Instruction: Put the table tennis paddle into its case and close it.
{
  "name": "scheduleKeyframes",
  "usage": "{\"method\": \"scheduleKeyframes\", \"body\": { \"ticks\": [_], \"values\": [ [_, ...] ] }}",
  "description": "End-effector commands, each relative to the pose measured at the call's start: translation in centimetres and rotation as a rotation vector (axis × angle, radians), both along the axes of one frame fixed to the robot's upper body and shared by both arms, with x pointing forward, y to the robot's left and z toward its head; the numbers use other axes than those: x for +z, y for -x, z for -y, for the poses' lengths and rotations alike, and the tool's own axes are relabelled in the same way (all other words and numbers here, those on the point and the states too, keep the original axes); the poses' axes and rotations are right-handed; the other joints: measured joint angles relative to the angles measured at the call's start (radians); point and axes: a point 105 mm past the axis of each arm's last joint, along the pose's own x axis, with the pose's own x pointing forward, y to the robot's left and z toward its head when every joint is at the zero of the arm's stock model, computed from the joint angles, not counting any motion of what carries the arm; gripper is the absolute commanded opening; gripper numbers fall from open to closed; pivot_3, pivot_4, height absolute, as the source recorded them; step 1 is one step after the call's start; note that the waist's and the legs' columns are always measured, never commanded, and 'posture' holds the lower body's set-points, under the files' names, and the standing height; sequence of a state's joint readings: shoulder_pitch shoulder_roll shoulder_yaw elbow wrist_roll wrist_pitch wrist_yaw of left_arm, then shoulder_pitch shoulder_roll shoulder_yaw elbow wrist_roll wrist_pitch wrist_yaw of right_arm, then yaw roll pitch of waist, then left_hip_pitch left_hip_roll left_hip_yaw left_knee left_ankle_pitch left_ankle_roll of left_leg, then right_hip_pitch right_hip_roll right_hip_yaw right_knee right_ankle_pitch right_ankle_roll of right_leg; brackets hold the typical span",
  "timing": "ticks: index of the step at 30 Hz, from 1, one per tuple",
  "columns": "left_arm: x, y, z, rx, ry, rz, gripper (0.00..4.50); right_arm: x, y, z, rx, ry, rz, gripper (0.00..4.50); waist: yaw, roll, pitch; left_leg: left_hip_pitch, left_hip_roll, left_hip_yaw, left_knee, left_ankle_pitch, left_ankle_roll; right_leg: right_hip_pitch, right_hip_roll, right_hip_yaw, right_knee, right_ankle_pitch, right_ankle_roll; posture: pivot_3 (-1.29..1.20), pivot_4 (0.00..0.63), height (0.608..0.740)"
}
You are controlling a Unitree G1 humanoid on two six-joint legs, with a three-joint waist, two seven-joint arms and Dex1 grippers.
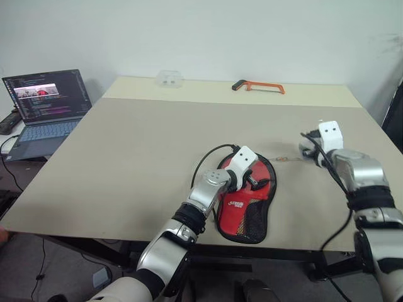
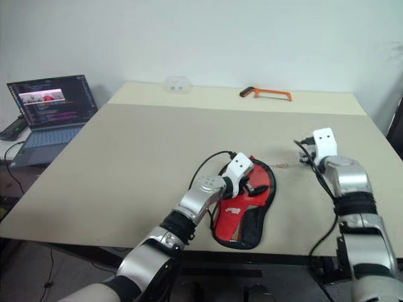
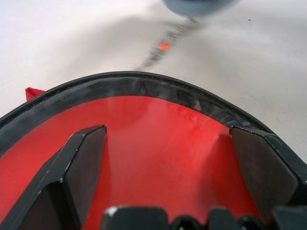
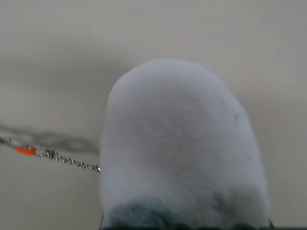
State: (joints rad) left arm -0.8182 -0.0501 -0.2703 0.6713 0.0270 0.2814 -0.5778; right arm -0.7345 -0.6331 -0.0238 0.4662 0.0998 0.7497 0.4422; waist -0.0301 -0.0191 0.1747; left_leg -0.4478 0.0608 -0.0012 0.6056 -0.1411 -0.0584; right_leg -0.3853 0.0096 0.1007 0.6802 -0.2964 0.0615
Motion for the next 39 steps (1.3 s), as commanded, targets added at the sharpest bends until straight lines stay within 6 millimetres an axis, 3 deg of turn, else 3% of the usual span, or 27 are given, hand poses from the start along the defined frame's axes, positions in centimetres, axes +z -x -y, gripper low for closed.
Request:
{"method": "scheduleKeyframes", "body": {
  "ticks": [1,7,12,21,25,39],
  "values": [
    [-2.6,0.4,-0.7,0.024,-0.053,-0.077,4.5,2.2,1.0,1.9,0.004,0.101,0.035,0.67,-0.001,0.002,-0.001,0.0,0.0,0.0,0.0,0.0,0.0,0.0,0.0,0.0,0.0,0.0,0.0,0.0,0.15,0.74],
    [-2.8,0.4,-0.6,0.018,-0.056,-0.08,4.5,2.4,3.7,2.5,0.133,0.188,-0.03,0.67,0.006,0.003,-0.002,-0.001,-0.001,0.0,0.001,0.0,0.0,0.0,0.0,0.0,-0.001,0.0,0.001,0.0,0.15,0.74],
    [-3.0,0.4,-0.7,0.016,-0.066,-0.084,4.5,2.8,7.3,0.1,0.428,0.234,-0.097,0.67,0.007,0.004,-0.002,-0.002,-0.003,-0.001,0.001,0.0,0.0,0.0,-0.003,-0.001,-0.002,-0.001,0.002,0.0,0.15,0.74],
    [-3.1,0.5,-0.3,0.001,-0.074,-0.086,4.5,2.1,11.2,-1.4,0.704,0.32,-0.192,0.67,0.004,0.004,-0.003,-0.001,-0.003,-0.001,0.002,0.0,0.0,0.0,-0.004,-0.001,-0.002,-0.001,0.003,0.0,0.15,0.74],
    [-3.1,0.3,-0.3,0.002,-0.077,-0.085,4.5,1.4,14.4,-4.2,0.905,0.246,-0.242,0.67,0.004,0.004,-0.003,-0.002,-0.005,-0.002,0.002,0.0,0.0,0.0,-0.005,-0.002,-0.002,-0.001,0.003,0.0,0.15,0.74],
    [-3.5,0.5,-0.2,-0.012,-0.092,-0.092,4.5,-1.8,23.3,-11.5,1.322,-0.023,-0.425,0.65,0.003,0.001,-0.004,-0.002,-0.013,-0.006,0.001,-0.001,0.001,0.002,-0.012,-0.004,-0.002,-0.004,0.006,0.0,0.15,0.74]
  ]
}}
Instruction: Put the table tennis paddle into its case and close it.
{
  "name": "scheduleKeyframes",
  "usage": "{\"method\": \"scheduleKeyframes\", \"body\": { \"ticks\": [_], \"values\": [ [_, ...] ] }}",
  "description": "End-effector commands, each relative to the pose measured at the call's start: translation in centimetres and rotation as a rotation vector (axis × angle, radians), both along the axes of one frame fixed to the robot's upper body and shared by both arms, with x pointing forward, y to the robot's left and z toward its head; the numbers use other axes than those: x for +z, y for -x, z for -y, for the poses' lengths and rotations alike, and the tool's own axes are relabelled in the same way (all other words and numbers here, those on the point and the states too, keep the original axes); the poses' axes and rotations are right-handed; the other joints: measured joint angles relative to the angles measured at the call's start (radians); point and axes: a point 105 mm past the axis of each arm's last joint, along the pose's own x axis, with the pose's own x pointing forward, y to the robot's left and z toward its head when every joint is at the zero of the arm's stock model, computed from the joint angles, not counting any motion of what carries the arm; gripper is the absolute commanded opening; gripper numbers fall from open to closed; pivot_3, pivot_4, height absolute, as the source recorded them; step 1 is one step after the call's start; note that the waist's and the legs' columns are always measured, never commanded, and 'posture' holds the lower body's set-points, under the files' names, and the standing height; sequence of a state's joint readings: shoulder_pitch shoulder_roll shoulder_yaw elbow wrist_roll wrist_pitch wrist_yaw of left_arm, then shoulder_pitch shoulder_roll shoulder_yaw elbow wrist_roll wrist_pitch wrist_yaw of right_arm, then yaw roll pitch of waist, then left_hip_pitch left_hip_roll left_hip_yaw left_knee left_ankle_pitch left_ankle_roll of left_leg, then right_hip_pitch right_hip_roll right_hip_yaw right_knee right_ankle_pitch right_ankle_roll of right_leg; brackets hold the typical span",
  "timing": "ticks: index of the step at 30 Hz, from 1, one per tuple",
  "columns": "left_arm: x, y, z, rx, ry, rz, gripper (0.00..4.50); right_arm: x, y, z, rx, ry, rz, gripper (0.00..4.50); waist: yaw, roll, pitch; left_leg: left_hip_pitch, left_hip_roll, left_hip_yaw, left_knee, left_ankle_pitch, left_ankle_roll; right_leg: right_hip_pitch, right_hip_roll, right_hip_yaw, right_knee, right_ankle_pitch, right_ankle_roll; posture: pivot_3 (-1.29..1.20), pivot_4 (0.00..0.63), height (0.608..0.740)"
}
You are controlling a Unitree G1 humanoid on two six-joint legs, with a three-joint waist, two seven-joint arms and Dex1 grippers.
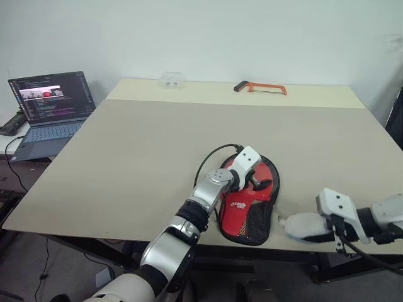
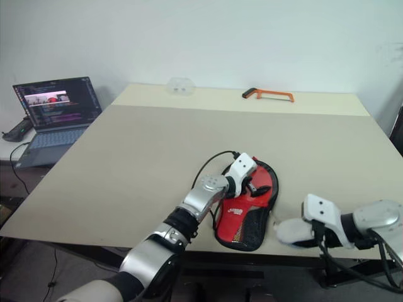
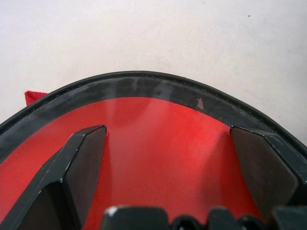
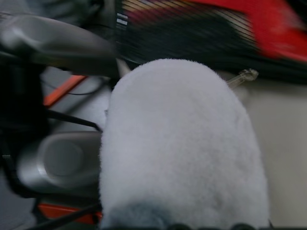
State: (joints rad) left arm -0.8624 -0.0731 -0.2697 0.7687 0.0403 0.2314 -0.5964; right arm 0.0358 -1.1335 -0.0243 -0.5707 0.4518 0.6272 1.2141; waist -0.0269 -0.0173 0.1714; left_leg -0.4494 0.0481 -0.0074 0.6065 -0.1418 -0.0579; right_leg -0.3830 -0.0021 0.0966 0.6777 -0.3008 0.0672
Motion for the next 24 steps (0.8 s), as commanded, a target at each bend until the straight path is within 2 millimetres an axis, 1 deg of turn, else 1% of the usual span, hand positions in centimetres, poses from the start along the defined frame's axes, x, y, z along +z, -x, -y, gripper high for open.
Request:
{"method": "scheduleKeyframes", "body": {
  "ticks": [1,4,6,8,11,15,17,19,21,23,24],
  "values": [
    [-3.2,0.5,-1.0,0.023,-0.082,-0.086,4.5,-1.1,3.5,-2.5,0.157,-0.029,-0.108,0.65,0.0,-0.002,-0.001,0.0,0.0,-0.001,0.0,0.0,0.0,0.0,0.0,0.0,0.0,0.0,0.0,0.0,0.15,0.74],
    [-3.2,0.4,-1.1,0.021,-0.087,-0.085,4.5,-2.0,5.2,-3.7,0.203,-0.056,-0.16,0.65,-0.004,-0.005,-0.003,0.0,-0.001,-0.001,0.001,0.0,0.0,0.001,-0.001,-0.001,0.0,0.0,0.0,0.0,0.15,0.74],
    [-3.2,0.4,-1.1,0.02,-0.09,-0.084,4.5,-2.4,5.7,-4.2,0.199,-0.074,-0.172,0.65,-0.004,-0.007,-0.004,0.0,-0.001,-0.001,0.001,0.0,0.0,0.001,-0.001,0.0,0.0,-0.003,-0.004,0.0,0.15,0.74],
    [-3.2,0.3,-1.2,0.02,-0.095,-0.082,4.5,-2.7,5.5,-4.1,0.181,-0.065,-0.163,0.65,-0.005,-0.008,-0.005,0.001,-0.001,-0.001,0.001,0.0,0.0,0.002,-0.001,-0.001,0.0,-0.003,-0.006,0.0,0.15,0.74],
    [-3.1,0.3,-1.3,0.019,-0.096,-0.081,4.5,-2.5,4.2,-3.4,0.124,-0.06,-0.126,0.65,-0.004,-0.009,-0.006,0.002,-0.001,-0.003,0.001,0.0,0.0,0.003,-0.001,-0.002,0.0,-0.004,-0.007,0.0,0.15,0.74],
    [-3.0,0.3,-1.4,0.014,-0.093,-0.076,4.5,-0.4,0.4,-0.8,-0.029,-0.072,-0.043,0.65,-0.006,-0.01,-0.006,0.002,-0.001,-0.003,0.001,0.0,0.0,0.004,-0.001,-0.002,0.0,-0.004,-0.006,0.0,0.15,0.74],
    [-2.8,0.3,-1.4,0.009,-0.082,-0.072,4.5,0.4,-0.9,0.1,-0.085,-0.082,-0.014,0.65,-0.008,-0.011,-0.005,0.004,-0.001,-0.003,0.001,0.0,0.0,0.005,-0.001,-0.001,0.0,-0.003,-0.006,0.0,0.15,0.74],
    [-2.4,0.4,-1.4,-0.007,-0.054,-0.059,4.5,1.0,-1.8,0.9,-0.117,-0.088,0.002,0.65,-0.007,-0.013,-0.004,0.008,-0.001,-0.003,0.001,0.0,0.0,0.009,-0.001,-0.002,0.0,-0.004,-0.007,0.0,0.15,0.74],
    [-1.8,0.6,-1.4,-0.024,-0.023,-0.049,4.5,1.1,-2.2,1.4,-0.14,-0.091,-0.011,0.65,-0.008,-0.012,-0.004,0.01,-0.001,-0.003,0.0,0.0,0.0,0.01,-0.001,-0.002,0.0,-0.005,-0.008,0.0,0.15,0.74],
    [-1.1,0.8,-1.6,-0.053,0.017,-0.036,4.5,0.8,-2.0,1.7,-0.142,-0.085,-0.059,1.39,-0.007,-0.012,-0.004,0.01,-0.001,-0.003,-0.002,0.0,0.0,0.01,-0.001,-0.001,0.0,-0.005,-0.009,0.0,0.15,0.74],
    [-0.5,1.0,-1.8,-0.073,0.039,-0.025,4.5,0.6,-2.0,1.6,-0.148,-0.094,-0.077,1.64,-0.008,-0.012,-0.004,0.01,-0.001,-0.003,-0.003,0.0,0.0,0.01,-0.001,-0.001,0.0,-0.005,-0.009,0.0,0.15,0.74]
  ]
}}
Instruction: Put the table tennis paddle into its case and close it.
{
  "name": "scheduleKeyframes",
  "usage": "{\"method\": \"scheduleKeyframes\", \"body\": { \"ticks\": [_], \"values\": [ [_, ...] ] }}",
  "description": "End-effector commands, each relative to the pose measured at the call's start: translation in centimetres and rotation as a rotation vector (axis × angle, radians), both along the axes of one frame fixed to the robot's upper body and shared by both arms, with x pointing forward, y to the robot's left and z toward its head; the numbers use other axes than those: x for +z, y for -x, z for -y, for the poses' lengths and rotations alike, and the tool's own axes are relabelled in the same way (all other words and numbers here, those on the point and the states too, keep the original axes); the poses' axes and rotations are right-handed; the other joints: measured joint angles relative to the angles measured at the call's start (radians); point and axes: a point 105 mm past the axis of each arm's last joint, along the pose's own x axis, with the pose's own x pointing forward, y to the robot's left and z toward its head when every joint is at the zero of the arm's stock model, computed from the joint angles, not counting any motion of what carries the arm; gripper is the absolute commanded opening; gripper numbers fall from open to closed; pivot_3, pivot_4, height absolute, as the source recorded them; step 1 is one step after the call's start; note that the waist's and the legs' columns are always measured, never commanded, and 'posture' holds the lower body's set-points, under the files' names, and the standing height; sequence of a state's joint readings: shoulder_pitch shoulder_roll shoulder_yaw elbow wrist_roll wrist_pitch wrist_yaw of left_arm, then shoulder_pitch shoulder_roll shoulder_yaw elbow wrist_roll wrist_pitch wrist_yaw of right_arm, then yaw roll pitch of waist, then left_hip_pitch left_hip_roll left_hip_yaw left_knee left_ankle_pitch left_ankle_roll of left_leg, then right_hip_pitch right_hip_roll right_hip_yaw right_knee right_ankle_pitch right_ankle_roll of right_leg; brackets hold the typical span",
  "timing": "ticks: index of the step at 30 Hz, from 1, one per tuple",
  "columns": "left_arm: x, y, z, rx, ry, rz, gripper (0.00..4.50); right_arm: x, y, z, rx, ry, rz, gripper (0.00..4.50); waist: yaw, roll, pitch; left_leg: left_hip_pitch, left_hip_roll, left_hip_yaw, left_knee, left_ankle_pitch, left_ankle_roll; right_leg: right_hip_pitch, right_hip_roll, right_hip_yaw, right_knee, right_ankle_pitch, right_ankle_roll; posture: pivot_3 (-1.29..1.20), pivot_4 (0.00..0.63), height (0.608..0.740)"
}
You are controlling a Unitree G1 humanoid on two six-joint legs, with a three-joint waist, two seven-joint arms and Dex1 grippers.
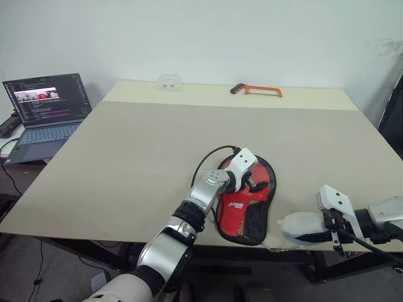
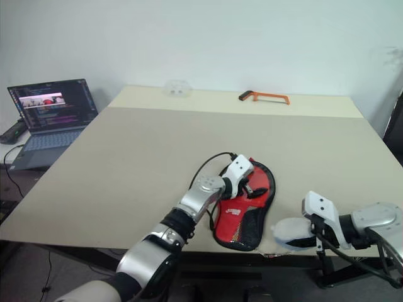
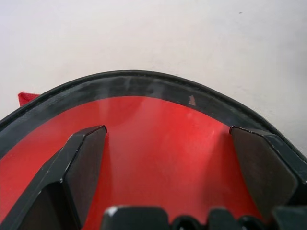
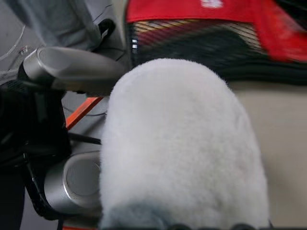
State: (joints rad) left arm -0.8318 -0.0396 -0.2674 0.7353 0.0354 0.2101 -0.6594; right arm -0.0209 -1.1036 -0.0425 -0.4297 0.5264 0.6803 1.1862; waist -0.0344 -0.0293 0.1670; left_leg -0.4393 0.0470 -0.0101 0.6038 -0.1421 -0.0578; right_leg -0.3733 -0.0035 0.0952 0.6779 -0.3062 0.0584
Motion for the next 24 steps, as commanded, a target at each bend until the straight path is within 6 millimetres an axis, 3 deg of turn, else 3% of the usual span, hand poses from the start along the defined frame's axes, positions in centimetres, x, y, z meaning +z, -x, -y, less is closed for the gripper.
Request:
{"method": "scheduleKeyframes", "body": {
  "ticks": [1,8,13,17,21,24],
  "values": [
    [0.0,0.8,-1.1,-0.046,0.042,-0.02,4.5,0.4,0.1,0.0,0.006,-0.02,-0.04,1.96,-0.001,0.0,0.0,0.0,0.0,0.0,-0.001,0.0,0.0,0.0,0.0,0.0,0.0,0.0,0.001,0.0,0.15,0.74],
    [5.2,0.7,-5.2,-0.092,0.104,0.116,4.5,0.7,-2.1,0.7,-0.087,-0.048,-0.007,4.43,-0.009,-0.002,0.006,0.002,0.0,0.0,-0.006,0.0,0.0,-0.001,0.001,0.0,0.001,0.001,0.004,0.0,0.15,0.74],
    [7.6,1.9,-8.5,-0.184,0.103,0.13,4.5,1.1,-2.7,1.8,-0.09,-0.005,0.038,4.47,-0.007,-0.003,0.008,0.002,0.0,0.001,-0.007,0.0,0.0,-0.001,0.0,0.0,0.001,0.001,0.004,0.0,0.15,0.74],
    [9.3,4.0,-12.0,-0.286,0.1,0.106,4.5,3.5,-3.0,3.3,-0.143,-0.048,0.093,4.47,-0.008,-0.002,0.009,0.002,0.0,0.002,-0.009,0.0,0.0,-0.002,0.0,0.0,0.001,0.0,0.004,0.0,0.15,0.74],
    [10.5,6.6,-16.5,-0.35,0.045,0.064,4.5,6.0,-1.6,4.6,-0.193,-0.14,0.118,4.47,-0.011,-0.003,0.01,0.002,0.001,0.002,-0.011,0.0,0.0,-0.003,0.0,-0.001,0.001,-0.001,0.002,0.0,0.15,0.74],
    [11.2,8.1,-20.8,-0.301,-0.014,0.009,4.5,6.5,0.6,5.7,-0.256,-0.184,0.118,4.47,-0.01,-0.003,0.01,0.002,0.002,0.001,-0.011,0.0,0.0,-0.002,0.0,-0.003,0.001,-0.003,0.001,0.0,0.15,0.74]
  ]
}}
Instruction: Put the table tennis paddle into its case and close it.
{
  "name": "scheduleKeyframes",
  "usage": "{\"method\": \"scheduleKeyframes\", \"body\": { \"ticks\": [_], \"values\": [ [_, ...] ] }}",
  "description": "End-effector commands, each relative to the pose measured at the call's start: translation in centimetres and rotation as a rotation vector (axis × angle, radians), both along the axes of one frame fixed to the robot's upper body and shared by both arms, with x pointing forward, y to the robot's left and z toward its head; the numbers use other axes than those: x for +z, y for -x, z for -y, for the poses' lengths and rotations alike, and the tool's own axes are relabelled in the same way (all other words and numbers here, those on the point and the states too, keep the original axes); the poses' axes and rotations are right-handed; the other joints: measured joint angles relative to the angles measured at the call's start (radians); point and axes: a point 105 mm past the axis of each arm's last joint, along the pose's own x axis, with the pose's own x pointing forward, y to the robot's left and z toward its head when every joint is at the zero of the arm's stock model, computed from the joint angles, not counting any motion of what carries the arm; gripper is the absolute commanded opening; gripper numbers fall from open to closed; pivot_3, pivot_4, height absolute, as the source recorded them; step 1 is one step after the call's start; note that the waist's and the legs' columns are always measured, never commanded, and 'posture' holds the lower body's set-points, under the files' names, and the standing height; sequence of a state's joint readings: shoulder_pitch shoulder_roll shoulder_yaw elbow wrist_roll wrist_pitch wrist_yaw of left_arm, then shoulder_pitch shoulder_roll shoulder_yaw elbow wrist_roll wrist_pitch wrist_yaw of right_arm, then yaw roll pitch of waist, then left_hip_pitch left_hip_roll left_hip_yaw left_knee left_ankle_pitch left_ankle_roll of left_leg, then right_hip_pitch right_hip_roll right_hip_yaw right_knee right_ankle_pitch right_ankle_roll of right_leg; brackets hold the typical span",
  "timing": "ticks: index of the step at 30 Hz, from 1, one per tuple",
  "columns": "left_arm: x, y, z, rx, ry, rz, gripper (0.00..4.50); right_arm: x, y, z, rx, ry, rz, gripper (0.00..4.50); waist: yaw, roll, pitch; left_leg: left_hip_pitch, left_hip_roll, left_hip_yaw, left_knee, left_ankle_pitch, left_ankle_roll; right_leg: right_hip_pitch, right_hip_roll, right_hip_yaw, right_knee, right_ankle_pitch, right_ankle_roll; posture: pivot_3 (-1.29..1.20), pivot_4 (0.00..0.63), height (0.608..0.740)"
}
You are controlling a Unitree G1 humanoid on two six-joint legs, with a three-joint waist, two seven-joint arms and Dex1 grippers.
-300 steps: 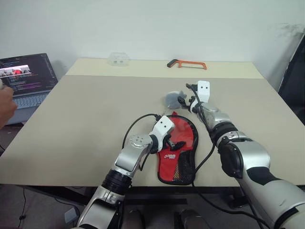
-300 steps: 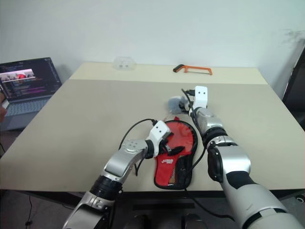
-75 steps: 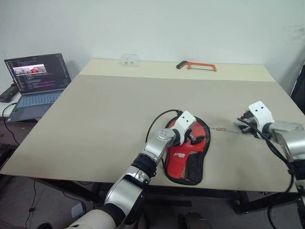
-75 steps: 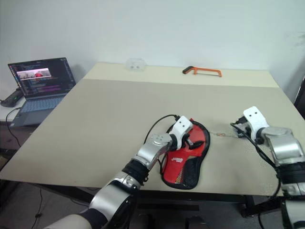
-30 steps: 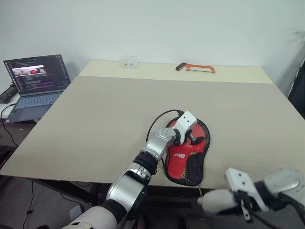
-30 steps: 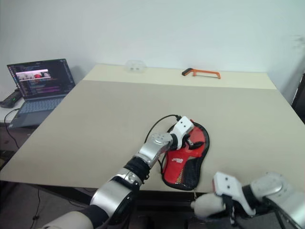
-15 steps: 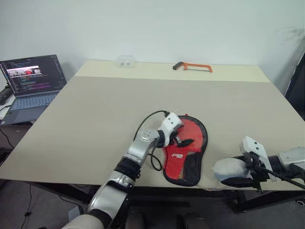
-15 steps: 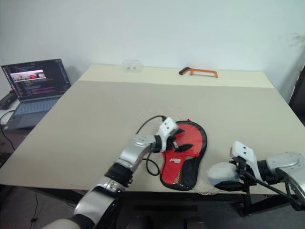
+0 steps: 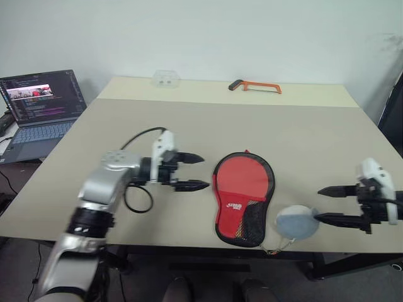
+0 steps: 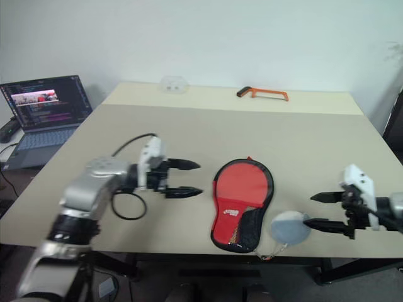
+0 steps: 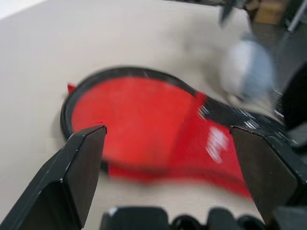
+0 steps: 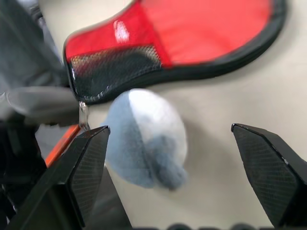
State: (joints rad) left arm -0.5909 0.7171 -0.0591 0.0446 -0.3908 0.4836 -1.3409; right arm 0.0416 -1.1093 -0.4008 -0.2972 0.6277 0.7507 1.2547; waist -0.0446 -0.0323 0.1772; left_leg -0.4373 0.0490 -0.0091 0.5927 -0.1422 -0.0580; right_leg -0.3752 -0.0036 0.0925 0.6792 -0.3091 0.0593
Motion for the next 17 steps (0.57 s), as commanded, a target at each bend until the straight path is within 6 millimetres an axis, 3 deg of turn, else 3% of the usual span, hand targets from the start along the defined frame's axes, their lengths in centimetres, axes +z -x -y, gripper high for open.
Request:
{"method": "scheduleKeyframes", "body": {
  "ticks": [1,9,13,17],
  "values": [
    [2.4,2.0,-3.5,0.006,-0.02,-0.001,4.5,1.5,2.3,0.6,-0.033,-0.053,0.033,4.47,0.001,-0.001,0.001,0.0,0.0,0.0,0.0,0.0,0.0,0.0,0.0,-0.001,0.0,-0.001,-0.001,0.0,0.15,0.74],
    [2.1,2.4,-10.0,0.163,-0.197,-0.045,4.5,0.7,5.8,2.5,-0.14,-0.059,-0.04,4.47,0.011,-0.004,0.002,0.004,-0.001,0.0,0.001,-0.001,-0.001,0.0,-0.006,-0.002,0.0,-0.004,-0.007,0.0,0.15,0.74],
    [2.2,2.2,-12.7,0.252,-0.234,-0.041,4.5,0.5,5.7,2.5,-0.139,-0.058,-0.059,4.47,0.011,-0.004,0.002,0.004,-0.001,0.004,0.001,-0.004,-0.006,-0.003,-0.014,-0.001,-0.001,-0.004,-0.007,0.0,0.15,0.74],
    [2.1,2.2,-13.2,0.276,-0.243,-0.042,4.5,0.6,5.2,1.9,-0.112,-0.058,-0.064,4.47,0.011,-0.004,0.002,0.003,-0.001,0.008,0.0,-0.001,0.0,-0.004,-0.014,0.001,-0.001,-0.005,-0.007,0.0,0.15,0.74]
  ]
}}
